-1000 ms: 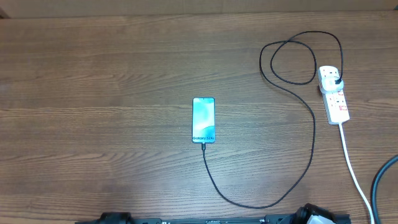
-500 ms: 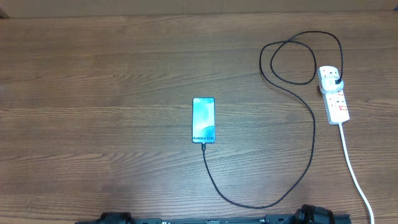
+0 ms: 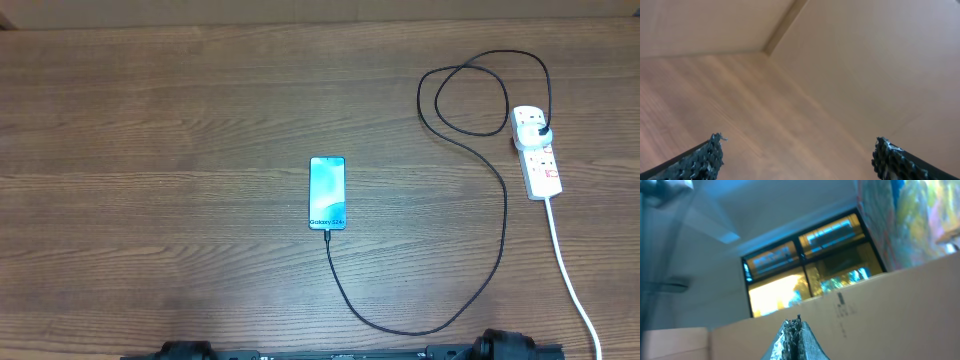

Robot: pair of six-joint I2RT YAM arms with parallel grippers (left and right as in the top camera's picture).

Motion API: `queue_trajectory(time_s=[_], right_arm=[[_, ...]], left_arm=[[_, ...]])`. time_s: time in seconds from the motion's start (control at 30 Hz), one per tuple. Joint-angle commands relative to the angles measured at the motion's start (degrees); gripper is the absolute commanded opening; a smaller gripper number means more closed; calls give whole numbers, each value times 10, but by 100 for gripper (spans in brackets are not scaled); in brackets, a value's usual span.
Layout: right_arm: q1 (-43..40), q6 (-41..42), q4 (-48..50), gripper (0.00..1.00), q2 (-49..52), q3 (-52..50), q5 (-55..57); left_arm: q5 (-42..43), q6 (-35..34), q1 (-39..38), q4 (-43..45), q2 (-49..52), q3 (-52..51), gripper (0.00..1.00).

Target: Plug charger to phone and switch on socket

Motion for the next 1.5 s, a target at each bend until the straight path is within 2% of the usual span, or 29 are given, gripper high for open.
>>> queue_trajectory(time_s=[0.0,0.27,0.57,0.73,0.87,1.13,1.4,1.47], right_arm=[[20,-3,1,4,-14,-2,0],[22,-3,1,4,-33,-2,0],[22,-3,1,8,-64,-2,0],[22,-5,1,9,-64,-2,0],[21,-5,1,9,-64,-2,0],[21,-5,1,9,-64,-2,0],[21,-5,1,9,-76,-7,0],[21,-5,4,9,-89,-14,0]], left_arm=[[6,-23,-3,56,-4,-61,100],[26,-23,-3,248,-4,-280,99],[96,-23,-3,586,-4,-575,100],[128,-23,-3,714,-4,-690,100],[133,-23,-3,778,-4,-761,100],[130,-22,-3,863,-4,-839,99],[124,-14,-3,871,-4,-841,100],[126,6,-3,871,-4,-841,99]])
